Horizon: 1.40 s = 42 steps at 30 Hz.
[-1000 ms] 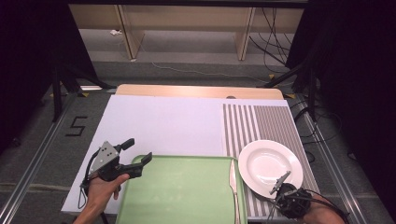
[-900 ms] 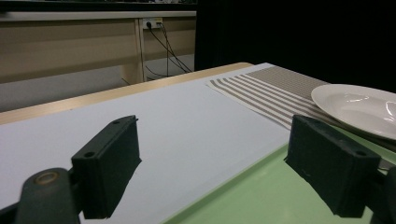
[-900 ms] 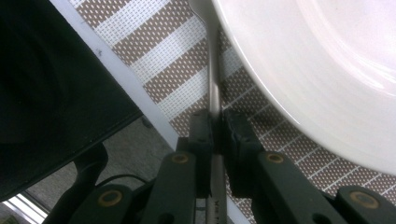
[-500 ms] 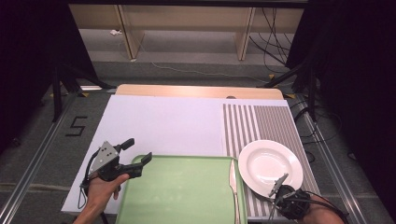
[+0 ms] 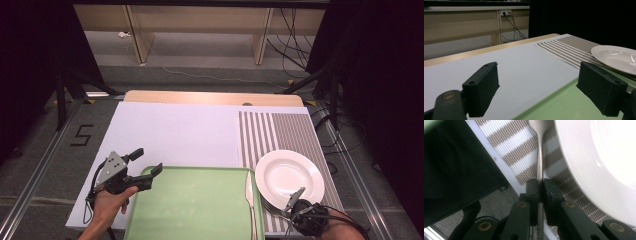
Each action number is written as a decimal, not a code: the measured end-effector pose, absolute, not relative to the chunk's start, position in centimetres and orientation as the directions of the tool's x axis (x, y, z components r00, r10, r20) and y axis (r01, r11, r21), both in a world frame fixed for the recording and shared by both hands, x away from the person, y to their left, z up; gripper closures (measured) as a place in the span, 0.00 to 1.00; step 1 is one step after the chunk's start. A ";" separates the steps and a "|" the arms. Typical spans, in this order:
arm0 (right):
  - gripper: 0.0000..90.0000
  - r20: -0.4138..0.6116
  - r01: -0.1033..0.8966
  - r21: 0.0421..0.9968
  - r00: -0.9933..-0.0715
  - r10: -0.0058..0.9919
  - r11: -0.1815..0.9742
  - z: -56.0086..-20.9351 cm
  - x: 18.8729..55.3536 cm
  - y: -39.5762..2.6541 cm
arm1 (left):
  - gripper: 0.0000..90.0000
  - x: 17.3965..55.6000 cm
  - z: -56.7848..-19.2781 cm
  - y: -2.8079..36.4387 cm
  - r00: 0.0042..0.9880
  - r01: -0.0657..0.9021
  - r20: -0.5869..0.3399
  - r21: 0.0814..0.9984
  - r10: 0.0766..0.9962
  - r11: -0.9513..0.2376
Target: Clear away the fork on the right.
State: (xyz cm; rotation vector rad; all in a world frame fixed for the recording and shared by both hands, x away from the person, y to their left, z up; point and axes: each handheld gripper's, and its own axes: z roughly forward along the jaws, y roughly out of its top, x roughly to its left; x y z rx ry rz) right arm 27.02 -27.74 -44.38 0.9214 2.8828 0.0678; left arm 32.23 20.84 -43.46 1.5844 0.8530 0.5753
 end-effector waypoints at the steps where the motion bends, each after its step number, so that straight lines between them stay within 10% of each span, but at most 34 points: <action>1: 0.93 -0.102 0.564 0.082 -0.815 0.570 0.821 -44.3 27.0 -27.6 | 0.18 32.2 -43.5 20.8 0.610 0.208 -0.092 0.977 0.787 -0.047; 42: 0.93 0.060 0.517 0.427 -0.835 0.548 0.742 -40.3 28.5 -20.0 | 0.18 32.1 -43.3 21.0 0.605 0.207 -0.087 0.977 0.791 -0.050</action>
